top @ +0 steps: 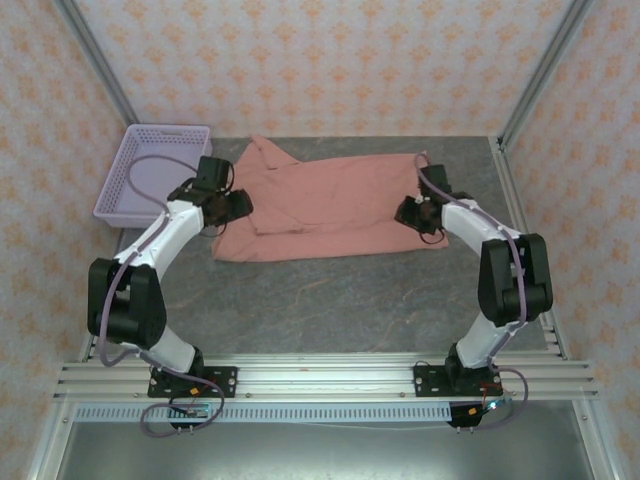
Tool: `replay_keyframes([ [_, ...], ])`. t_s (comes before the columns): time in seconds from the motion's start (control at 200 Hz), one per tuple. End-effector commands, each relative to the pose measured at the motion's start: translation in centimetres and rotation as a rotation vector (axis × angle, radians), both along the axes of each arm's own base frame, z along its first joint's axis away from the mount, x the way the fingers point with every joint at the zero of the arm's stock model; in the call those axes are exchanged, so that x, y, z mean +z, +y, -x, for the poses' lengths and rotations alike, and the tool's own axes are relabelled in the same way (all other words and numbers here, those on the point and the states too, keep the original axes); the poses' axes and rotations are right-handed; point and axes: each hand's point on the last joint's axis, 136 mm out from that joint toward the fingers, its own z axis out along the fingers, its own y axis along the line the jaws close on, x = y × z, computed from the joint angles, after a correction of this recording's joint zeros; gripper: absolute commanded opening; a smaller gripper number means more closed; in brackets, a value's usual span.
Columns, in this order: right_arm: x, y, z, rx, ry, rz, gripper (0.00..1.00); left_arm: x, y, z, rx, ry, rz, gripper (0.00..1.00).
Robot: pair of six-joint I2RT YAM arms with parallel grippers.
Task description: Fold the inside-out t-shirt
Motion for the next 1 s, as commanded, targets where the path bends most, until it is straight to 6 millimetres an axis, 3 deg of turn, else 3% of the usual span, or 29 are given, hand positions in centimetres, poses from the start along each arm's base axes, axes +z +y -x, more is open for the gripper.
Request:
replay_keyframes([
  [0.0, -1.9, -3.7, 1.1, -0.067, 0.083, 0.065, 0.36, -4.1, -1.0, 0.9, -0.013, 0.065, 0.052, 0.51],
  [0.17, -4.9, -6.2, 1.3, -0.15, 0.199, 0.053, 0.35, -8.1, 0.0, 2.3, 0.001, 0.158, 0.021, 0.51],
  [0.275, -5.8, -7.2, 3.1, -0.176, 0.265, 0.086, 0.35, -9.8, 0.5, 3.9, 0.0, 0.205, 0.004, 0.51],
  [0.535, -6.7, -8.7, 9.1, -0.237, 0.372, 0.129, 0.35, -13.2, -0.3, 11.3, -0.015, 0.328, 0.038, 0.5],
  [0.655, -6.3, -8.8, 11.3, -0.253, 0.383, 0.138, 0.34, -13.0, -1.1, 13.9, -0.003, 0.335, 0.064, 0.51],
  [0.73, -4.8, -8.5, 10.9, -0.248, 0.325, 0.12, 0.35, -11.4, -1.7, 13.5, -0.005, 0.284, 0.079, 0.51],
  [0.856, -0.9, -7.3, 8.3, -0.202, 0.153, 0.117, 0.37, -7.6, -1.8, 10.4, 0.001, 0.155, 0.067, 0.52],
  [0.996, 0.9, -5.8, 6.5, -0.152, 0.096, 0.127, 0.38, -6.8, -3.4, 7.3, -0.05, 0.143, 0.097, 0.51],
])
